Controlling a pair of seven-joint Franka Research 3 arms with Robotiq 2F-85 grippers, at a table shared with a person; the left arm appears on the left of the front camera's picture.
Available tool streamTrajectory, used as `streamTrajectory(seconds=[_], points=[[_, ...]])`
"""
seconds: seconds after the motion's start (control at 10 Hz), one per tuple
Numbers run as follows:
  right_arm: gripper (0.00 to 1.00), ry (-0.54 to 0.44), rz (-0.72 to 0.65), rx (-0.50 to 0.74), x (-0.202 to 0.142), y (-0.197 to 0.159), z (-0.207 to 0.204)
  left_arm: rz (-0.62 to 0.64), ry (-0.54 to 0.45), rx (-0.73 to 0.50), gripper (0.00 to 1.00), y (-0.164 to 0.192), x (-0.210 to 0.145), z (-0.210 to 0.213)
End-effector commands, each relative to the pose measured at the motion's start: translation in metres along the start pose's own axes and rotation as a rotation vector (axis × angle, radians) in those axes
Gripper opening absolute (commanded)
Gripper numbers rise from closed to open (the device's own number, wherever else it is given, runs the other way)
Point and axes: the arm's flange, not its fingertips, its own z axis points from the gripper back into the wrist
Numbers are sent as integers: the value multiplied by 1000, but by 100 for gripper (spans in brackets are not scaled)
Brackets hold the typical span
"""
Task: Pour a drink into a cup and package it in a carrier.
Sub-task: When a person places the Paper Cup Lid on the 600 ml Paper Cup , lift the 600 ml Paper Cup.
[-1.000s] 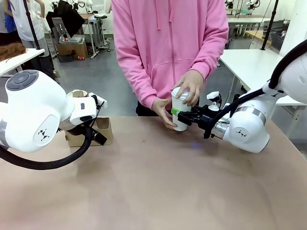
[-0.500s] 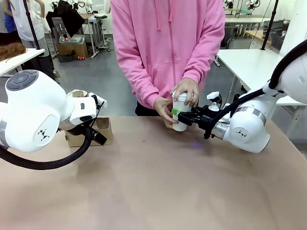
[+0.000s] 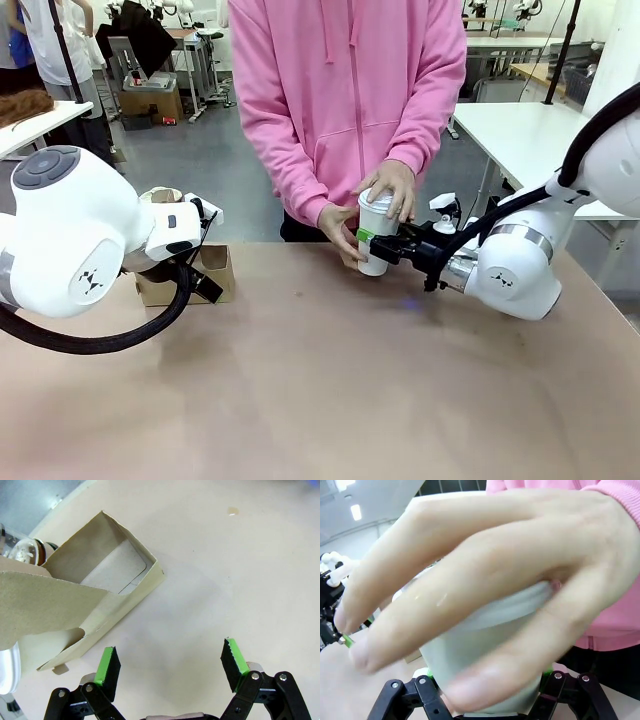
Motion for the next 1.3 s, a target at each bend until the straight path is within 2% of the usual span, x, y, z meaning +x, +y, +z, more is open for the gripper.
streamTrajectory(seconds=[0.0,1.2], points=[[80,1,9,5,6,1,-2,1,-1,-2,100,0,0,0],[80,-1,1,0,1,0,0,1,-1,-2,100,0,0,0]])
